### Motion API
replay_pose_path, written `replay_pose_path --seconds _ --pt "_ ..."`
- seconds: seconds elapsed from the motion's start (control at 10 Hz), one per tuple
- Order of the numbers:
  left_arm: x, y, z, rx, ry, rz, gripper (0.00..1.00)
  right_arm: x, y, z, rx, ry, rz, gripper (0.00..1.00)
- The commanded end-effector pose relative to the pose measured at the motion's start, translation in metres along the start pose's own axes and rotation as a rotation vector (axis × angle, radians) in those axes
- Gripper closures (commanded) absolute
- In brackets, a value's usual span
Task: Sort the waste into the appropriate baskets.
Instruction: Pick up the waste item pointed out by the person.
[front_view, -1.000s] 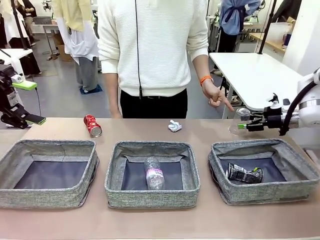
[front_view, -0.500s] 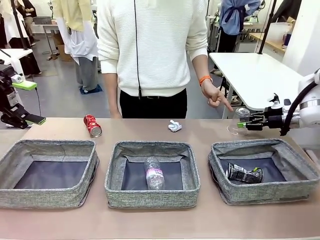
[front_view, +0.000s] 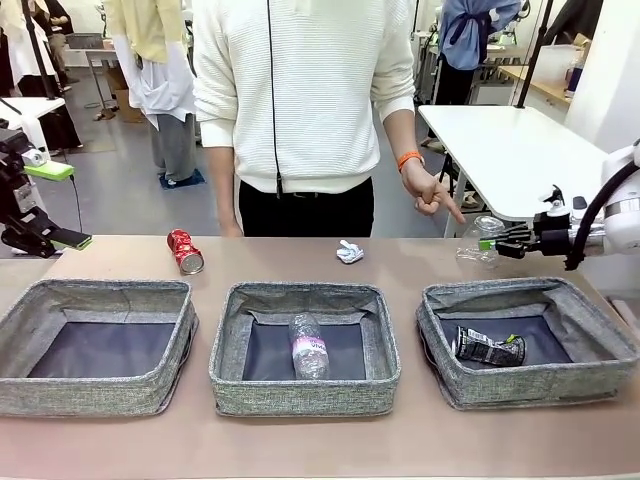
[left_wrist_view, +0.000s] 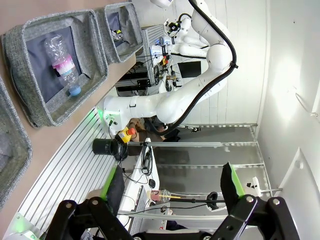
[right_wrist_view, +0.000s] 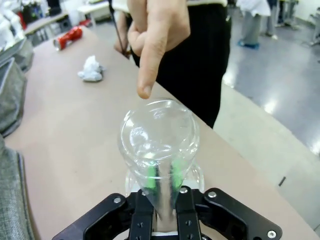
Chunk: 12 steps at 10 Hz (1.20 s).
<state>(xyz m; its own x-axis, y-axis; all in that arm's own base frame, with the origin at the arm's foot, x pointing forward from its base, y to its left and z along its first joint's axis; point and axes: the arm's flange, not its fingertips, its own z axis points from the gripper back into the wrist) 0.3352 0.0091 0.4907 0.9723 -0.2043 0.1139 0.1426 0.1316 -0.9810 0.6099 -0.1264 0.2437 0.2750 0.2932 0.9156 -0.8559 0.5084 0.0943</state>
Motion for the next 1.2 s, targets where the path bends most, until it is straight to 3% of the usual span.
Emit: replay_pose_path --seconds 0.0,0.1,0.3,0.4,0.6,0.8,1.0,1.1 --pt "-0.001 -0.001 0.001 -0.002 0.011 -0.019 0.00 0.004 -0.002 0.007 -0.026 0.022 -0.049 1.00" --pt "-0.001 -0.001 0.001 -0.002 0.011 -0.019 0.00 0.008 -0.001 0.011 -0.033 0.027 -0.064 0.84" --pt "-0.001 -0.001 0.001 -0.002 0.011 -0.019 0.00 0.042 0.012 0.037 -0.060 0.024 -0.089 0.84" --pt "-0.001 -0.001 0.001 -0.002 0.011 -0.019 0.00 0.069 0.026 0.055 -0.040 0.041 -0.196 0.84" --pt "-0.001 -0.001 0.001 -0.002 0.011 -0.019 0.00 0.128 0.066 0.089 -0.115 0.226 -0.344 0.84" --pt "-0.001 -0.001 0.001 -0.002 0.011 -0.019 0.00 0.179 0.111 0.105 -0.038 0.424 -0.283 0.84" --pt "-0.001 -0.001 0.001 -0.002 0.011 -0.019 0.00 0.209 0.141 0.107 -0.016 0.692 -0.243 0.84" --pt "-0.001 -0.001 0.001 -0.002 0.011 -0.019 0.00 0.221 0.154 0.103 -0.021 0.890 -0.214 0.84"
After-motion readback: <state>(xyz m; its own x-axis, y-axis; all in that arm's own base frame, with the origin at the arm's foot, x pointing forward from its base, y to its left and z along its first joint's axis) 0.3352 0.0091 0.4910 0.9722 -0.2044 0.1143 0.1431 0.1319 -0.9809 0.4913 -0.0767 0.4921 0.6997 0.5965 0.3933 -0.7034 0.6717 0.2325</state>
